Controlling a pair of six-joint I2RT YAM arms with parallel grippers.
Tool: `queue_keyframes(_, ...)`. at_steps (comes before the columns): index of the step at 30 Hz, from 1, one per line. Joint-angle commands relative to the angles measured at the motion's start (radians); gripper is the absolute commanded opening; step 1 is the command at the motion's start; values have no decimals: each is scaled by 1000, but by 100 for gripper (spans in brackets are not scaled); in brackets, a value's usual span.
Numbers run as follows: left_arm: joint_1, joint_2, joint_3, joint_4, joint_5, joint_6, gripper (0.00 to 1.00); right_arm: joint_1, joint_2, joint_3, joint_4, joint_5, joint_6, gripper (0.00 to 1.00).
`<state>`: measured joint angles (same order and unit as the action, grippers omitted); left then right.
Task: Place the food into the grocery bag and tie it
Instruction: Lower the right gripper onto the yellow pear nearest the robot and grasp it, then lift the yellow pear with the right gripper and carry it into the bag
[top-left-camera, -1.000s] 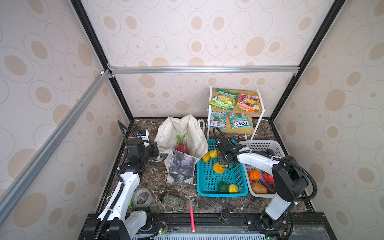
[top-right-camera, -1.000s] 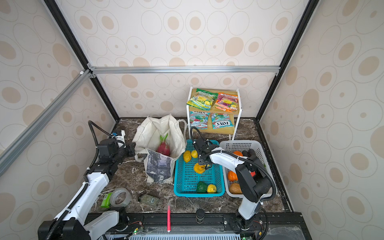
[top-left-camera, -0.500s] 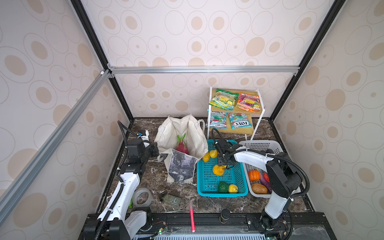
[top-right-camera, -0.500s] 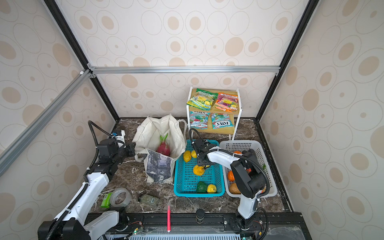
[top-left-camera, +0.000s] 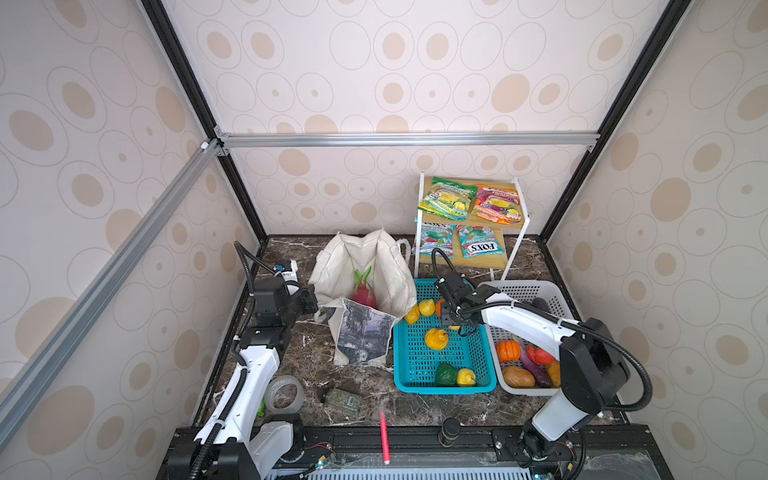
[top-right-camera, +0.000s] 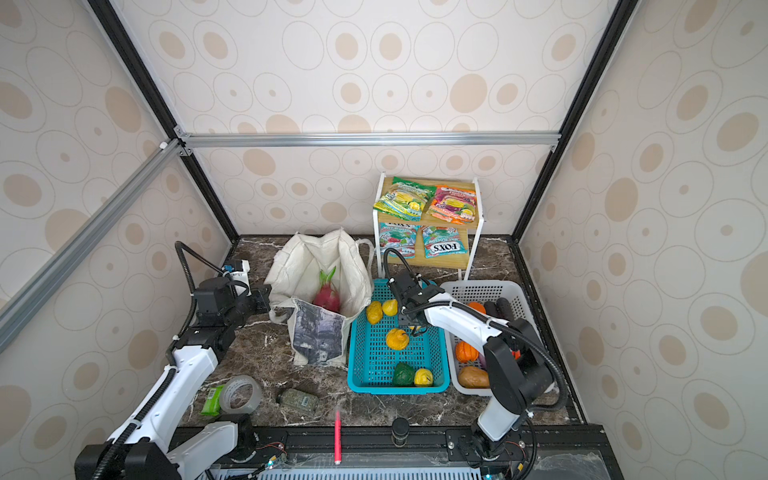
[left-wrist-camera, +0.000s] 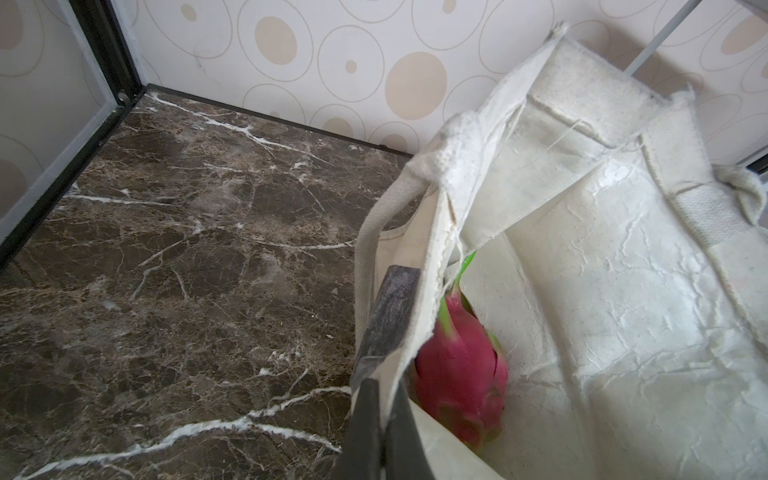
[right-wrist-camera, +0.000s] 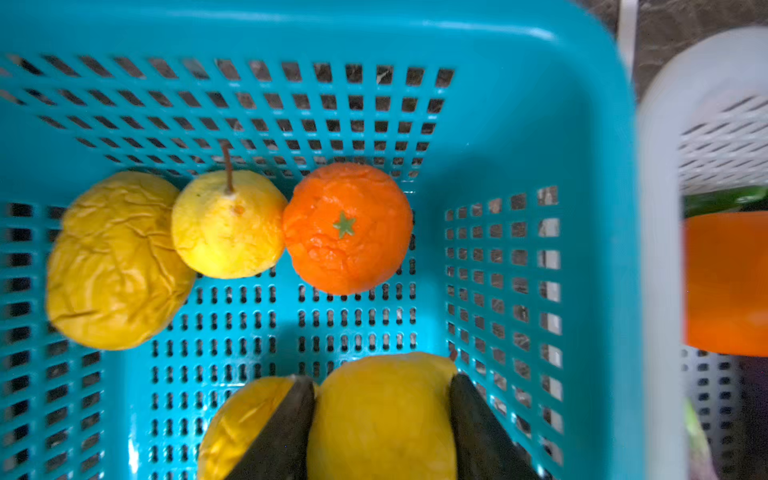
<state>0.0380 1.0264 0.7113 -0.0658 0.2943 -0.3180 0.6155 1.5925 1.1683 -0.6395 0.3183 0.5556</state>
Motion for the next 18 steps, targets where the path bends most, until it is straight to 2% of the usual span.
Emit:
queue_keyframes(1, 1, -19, 27, -3, 12, 0, 0, 27, -59, 55, -77, 40, -18, 44)
queue_keyframes(8, 1, -18, 27, -5, 13, 0, 0, 152, -83, 287, -212, 122, -105, 45)
queue_keyframes(12, 1, -19, 27, -5, 11, 1, 0, 243, -64, 448, -218, 160, -164, 45)
queue_keyframes(18, 1, -19, 27, -7, 10, 3, 0, 309, 75, 704, -192, 81, -230, 46)
